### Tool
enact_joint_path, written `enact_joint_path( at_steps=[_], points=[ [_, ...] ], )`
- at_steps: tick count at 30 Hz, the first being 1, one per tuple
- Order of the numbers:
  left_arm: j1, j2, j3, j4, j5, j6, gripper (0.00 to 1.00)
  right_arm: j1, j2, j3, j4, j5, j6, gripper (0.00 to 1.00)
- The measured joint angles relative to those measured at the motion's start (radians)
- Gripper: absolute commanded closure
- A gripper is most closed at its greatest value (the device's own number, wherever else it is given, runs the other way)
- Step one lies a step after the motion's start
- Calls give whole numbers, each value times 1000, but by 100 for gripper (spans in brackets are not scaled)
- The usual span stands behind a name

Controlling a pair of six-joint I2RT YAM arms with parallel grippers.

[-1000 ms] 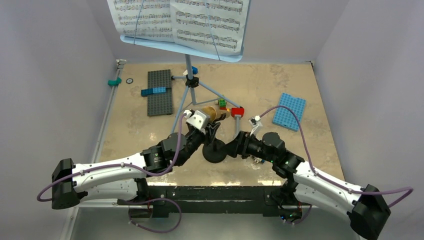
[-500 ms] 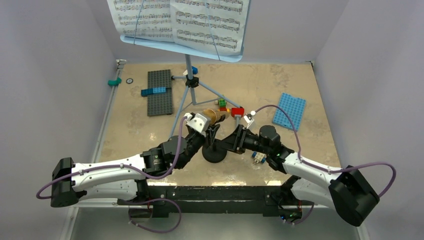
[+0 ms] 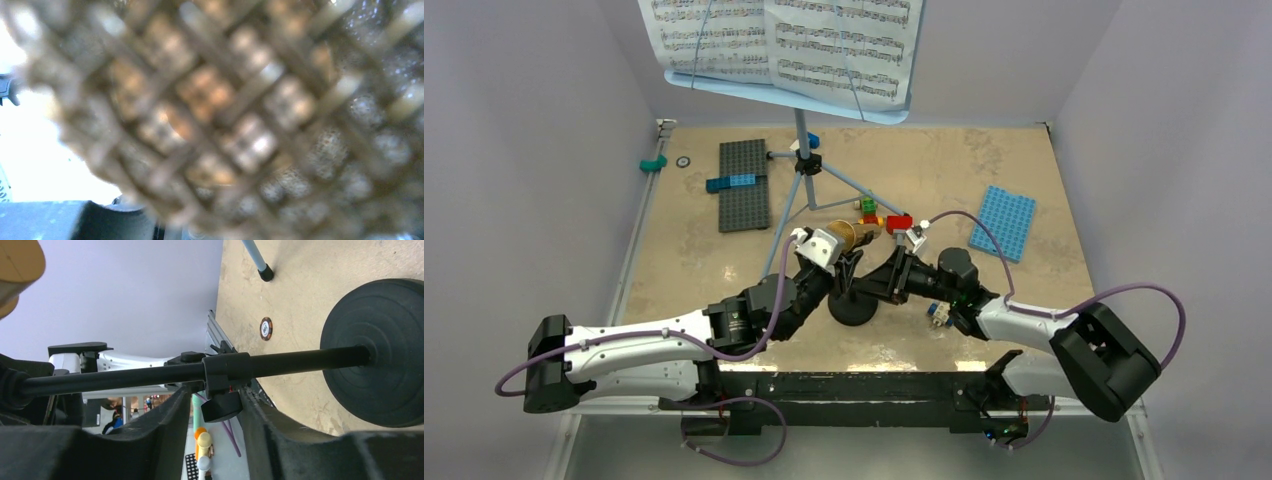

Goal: Pack up the instrument practice props

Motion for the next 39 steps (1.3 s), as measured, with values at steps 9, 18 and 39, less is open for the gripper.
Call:
enact_joint_path(
  at_steps=[9,18,39],
  points=[
    [-5,-9,0,-10,-17,-2,100,-11,32,-3,37,-25,-4,100],
    [-10,1,0,1,-17,-23,100,-1,-129,74,-296,16,-303,100],
    [-18,84,18,48,-2,-53,100,755,-209,213,-634,1255,-1194,100]
  ],
)
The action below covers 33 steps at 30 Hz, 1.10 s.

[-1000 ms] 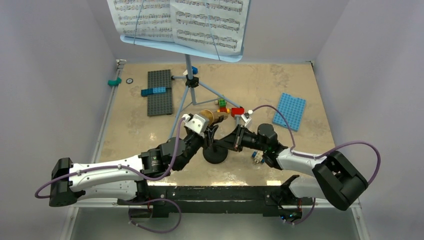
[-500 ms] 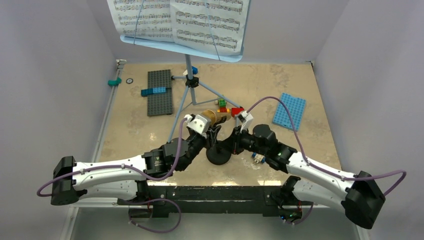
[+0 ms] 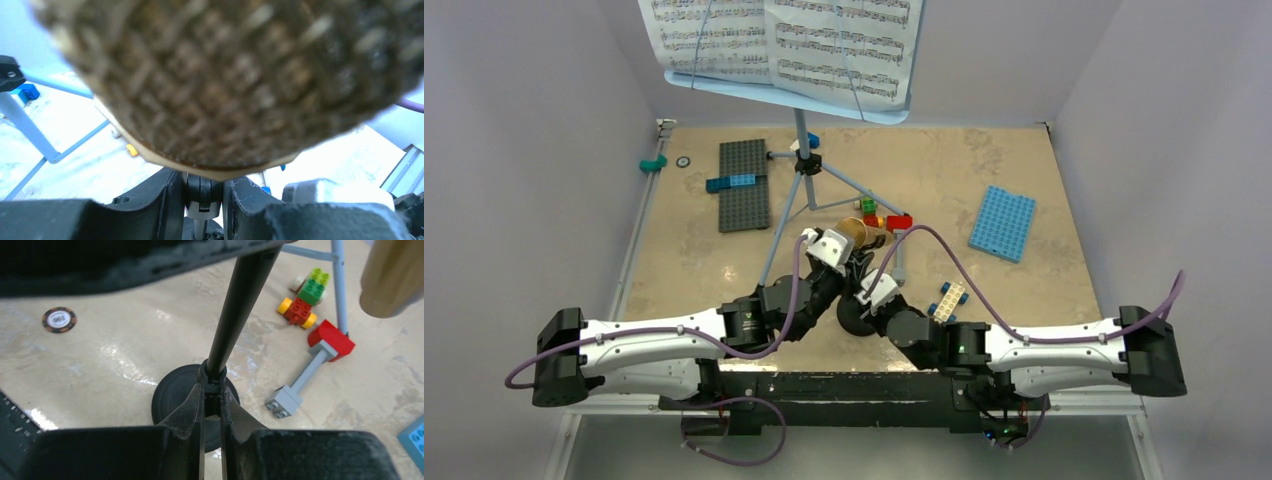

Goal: Pack up the instrument practice props

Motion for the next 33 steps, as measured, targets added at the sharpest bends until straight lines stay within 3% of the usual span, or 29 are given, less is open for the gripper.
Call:
enact_joint_path(
  at_steps=[6,7,9,10,12,14,20,26,29,33],
  points=[
    [7,-17,-2,-37,-13,-28,100,64,101,43,17,157,0,100],
    [7,-17,-2,-37,-13,-29,100,68,92,44,14,161,8,92],
    [6,-16,-2,-35,-7,-35,100,69,68,42,-9,144,16,59],
    [6,-16,-2,-33,-2,-35,100,69,56,41,-19,135,21,48],
    [1,-15,-3,-25,-1,-30,100,72,13,38,-64,88,46,35],
    [2,-12,-3,-17,-1,-27,100,83,-32,36,-115,47,82,28],
    [1,-13,-3,-16,-8,-27,100,36,-187,21,-205,-89,249,26],
    [-6,-43,-20,-17,-42,-34,100,-266,-380,-105,-159,-398,491,27],
    [-11,-54,-26,-19,-65,-42,100,-354,-377,-126,-142,-534,574,31],
    [-14,-54,-26,-22,-79,-46,100,-357,-305,-104,-136,-631,588,40]
  ],
)
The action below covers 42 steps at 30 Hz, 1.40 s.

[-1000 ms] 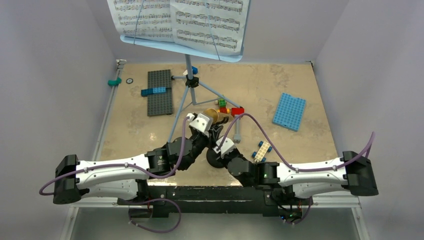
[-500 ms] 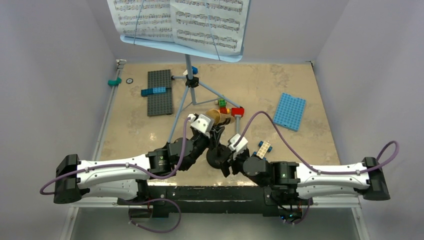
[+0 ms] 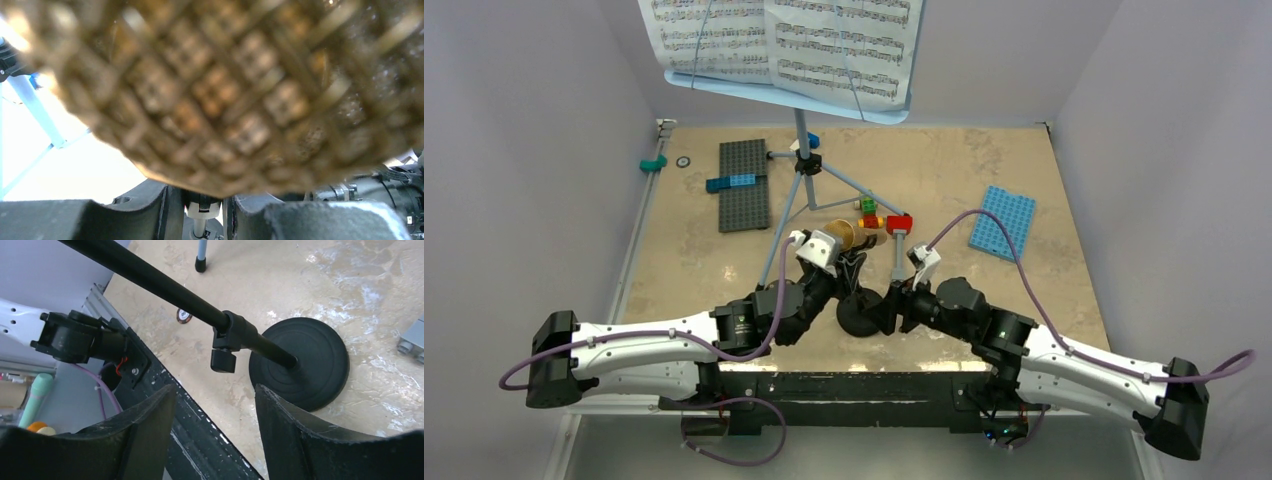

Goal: Pack up the instrument practice props

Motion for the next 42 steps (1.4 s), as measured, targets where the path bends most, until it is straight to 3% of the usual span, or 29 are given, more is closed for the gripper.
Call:
enact_joint_path(
  at_steps=[10,15,17,21,29,36,39,40,42],
  points=[
    [-11,10,11,-13,-15,-3,100,0,151,77,3,-27,-86,63],
    [-13,10,15,-24,-19,-8,100,0,220,101,4,-14,-135,94],
    [-13,10,16,-24,-26,-9,100,0,225,106,5,-8,-165,100],
    [-13,15,16,-25,-31,-11,100,51,224,106,9,69,-259,100],
    [-17,37,20,-20,-36,-24,100,301,290,109,60,479,-630,100],
    [-20,11,8,-38,-57,-18,100,373,377,107,179,695,-645,100],
    [-23,13,6,-33,-53,-24,100,381,355,108,142,689,-624,51],
    [-25,15,6,-29,-50,-26,100,383,342,108,124,682,-622,41],
    [-26,26,6,-18,-42,-31,100,387,299,109,74,675,-625,32]
  ],
)
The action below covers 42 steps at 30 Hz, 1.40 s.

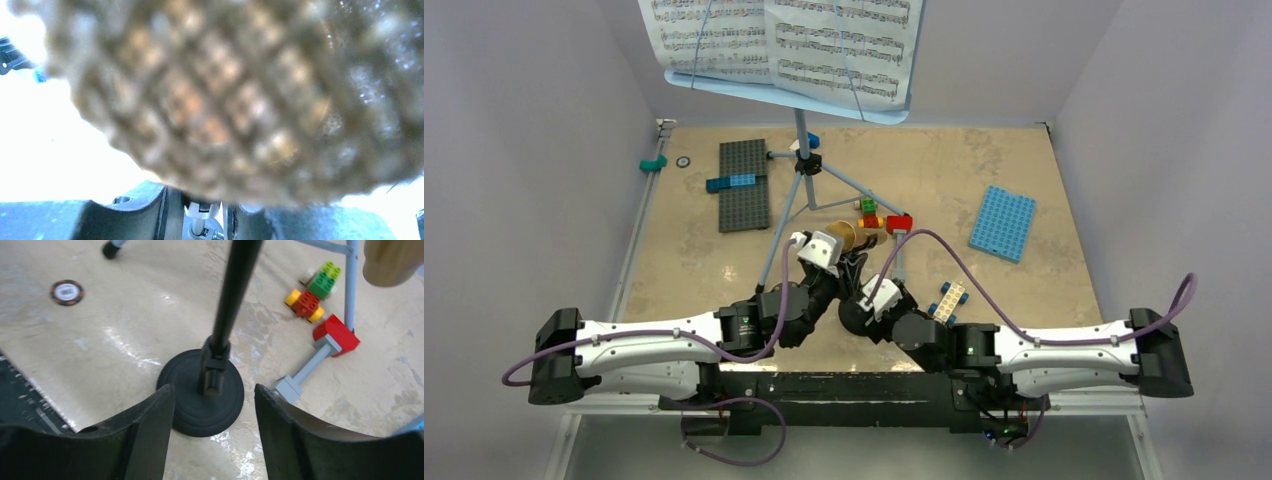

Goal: Pack up the instrument practice props

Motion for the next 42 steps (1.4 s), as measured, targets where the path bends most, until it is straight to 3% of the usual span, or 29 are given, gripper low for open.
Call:
enact_joint_path(
  at_steps=[5,13,22,29,35,42],
  points=[
    [6,18,0,24,0,-2,100,-6,-141,18,-101,-125,107,27],
    [6,32,5,37,7,11,100,-420,-405,-121,-66,-598,545,26],
    [6,43,9,58,20,34,100,-599,-251,-264,187,-993,929,28],
    [-2,28,3,60,19,40,100,-691,-107,-398,520,-1130,1175,27],
    [-13,23,0,65,11,50,100,-711,7,-412,777,-1186,1295,26],
    [-20,5,-18,76,-1,51,100,-723,110,-412,939,-1220,1369,46]
  ],
)
